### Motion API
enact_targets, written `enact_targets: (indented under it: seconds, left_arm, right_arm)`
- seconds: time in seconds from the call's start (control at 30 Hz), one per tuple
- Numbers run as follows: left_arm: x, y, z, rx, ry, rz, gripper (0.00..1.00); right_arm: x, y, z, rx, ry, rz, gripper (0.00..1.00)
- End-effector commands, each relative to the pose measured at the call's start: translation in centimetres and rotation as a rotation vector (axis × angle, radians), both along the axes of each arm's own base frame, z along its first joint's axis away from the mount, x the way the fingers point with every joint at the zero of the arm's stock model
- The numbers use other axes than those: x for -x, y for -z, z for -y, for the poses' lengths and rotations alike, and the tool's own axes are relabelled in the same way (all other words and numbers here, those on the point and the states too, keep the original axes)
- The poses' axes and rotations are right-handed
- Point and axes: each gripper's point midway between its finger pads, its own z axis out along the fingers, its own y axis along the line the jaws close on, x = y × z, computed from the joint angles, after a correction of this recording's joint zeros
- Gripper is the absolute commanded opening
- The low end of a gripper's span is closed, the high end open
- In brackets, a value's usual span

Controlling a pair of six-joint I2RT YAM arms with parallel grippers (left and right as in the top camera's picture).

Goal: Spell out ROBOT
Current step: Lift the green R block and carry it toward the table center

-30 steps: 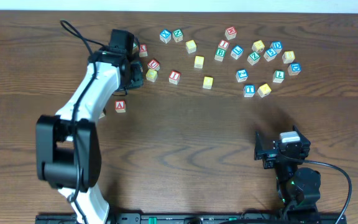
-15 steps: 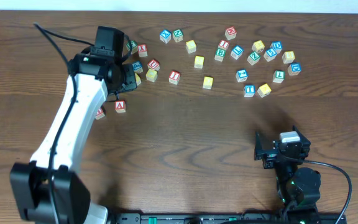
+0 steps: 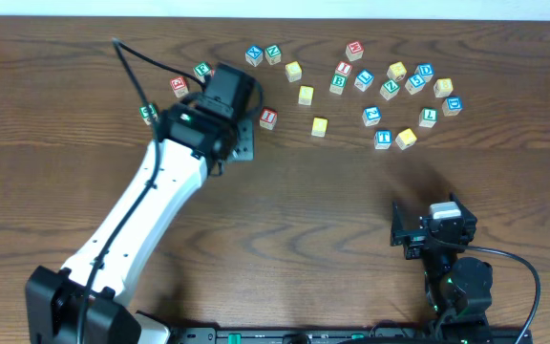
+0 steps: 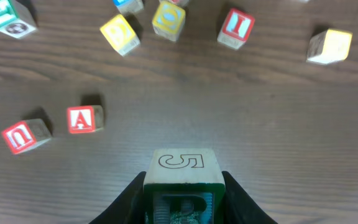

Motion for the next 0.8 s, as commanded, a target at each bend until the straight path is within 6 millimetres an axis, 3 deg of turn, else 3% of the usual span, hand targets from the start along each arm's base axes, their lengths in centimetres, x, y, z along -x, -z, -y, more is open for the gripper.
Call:
enact_targets:
  seconds: [0.0, 0.3, 0.53, 0.77]
  left_arm:
    - [1.1, 2.2, -0.3, -0.034, -0.038, -0.024, 0.21]
    - [2.8, 7.3, -0.5, -0.030, -0.072, -0.066, 0.21]
    - [3.9, 9.5, -0.2, -0.021, -0.082, -0.085, 0.20]
    - [4.6, 10.4, 0.3, -0.017, -0.074, -0.088, 0.20]
  right_arm:
    - [0.0, 0.1, 0.0, 0.009, -0.002, -0.003, 0.99]
    - [0.0, 0.1, 0.0, 0.010, -0.003, -0.003, 0.99]
    - [0.0, 0.1, 0.0, 0.010, -0.002, -0.003, 0.99]
    - [0.0, 0.1, 0.0, 0.010, -0.002, -0.003, 0.99]
